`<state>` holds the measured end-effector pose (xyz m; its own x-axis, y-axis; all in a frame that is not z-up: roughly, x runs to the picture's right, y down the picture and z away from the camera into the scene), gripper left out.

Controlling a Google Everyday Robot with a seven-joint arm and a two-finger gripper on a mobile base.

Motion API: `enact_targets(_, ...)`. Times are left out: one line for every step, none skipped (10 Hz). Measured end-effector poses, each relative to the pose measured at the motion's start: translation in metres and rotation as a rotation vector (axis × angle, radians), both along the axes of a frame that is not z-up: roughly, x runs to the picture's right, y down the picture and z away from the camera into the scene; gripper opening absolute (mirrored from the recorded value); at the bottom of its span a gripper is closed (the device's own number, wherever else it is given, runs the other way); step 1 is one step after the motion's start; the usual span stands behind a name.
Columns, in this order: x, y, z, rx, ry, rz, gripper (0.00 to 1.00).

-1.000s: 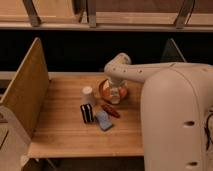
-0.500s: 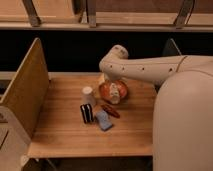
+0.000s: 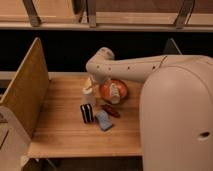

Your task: Place the ceramic cup over the eraser

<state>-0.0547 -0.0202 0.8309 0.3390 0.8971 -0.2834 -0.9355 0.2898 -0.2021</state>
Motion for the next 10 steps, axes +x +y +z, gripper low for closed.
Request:
enact_targets(-0.016,0.005,0.004,-0.017,-0.020,-0.036,0.80)
enact_targets(-0.032,0.013,0.009,-0.042,-0.037,-0.069,0.80)
enact_targets(-0.040,0.021,0.017,-0.070,-0.040,-0.096,0.80)
enact_targets(-0.042,0.028,0.024,-0.092,-0.035,-0.113,0.80)
enact_targets(-0.042,0.032,0.031,-0.106,-0.028,-0.127,0.80)
enact_targets(-0.042,0.033,0.033,-0.113,-0.025,-0.132,0.80)
enact_targets(-0.041,0.033,0.034,-0.112,-0.023,-0.130,0.80)
enact_targets(-0.038,0.032,0.034,-0.112,-0.021,-0.128,0.80)
enact_targets(-0.040,0.033,0.034,-0.113,-0.022,-0.130,0.80)
enact_targets(-0.039,0.034,0.034,-0.115,-0.020,-0.131,0.80)
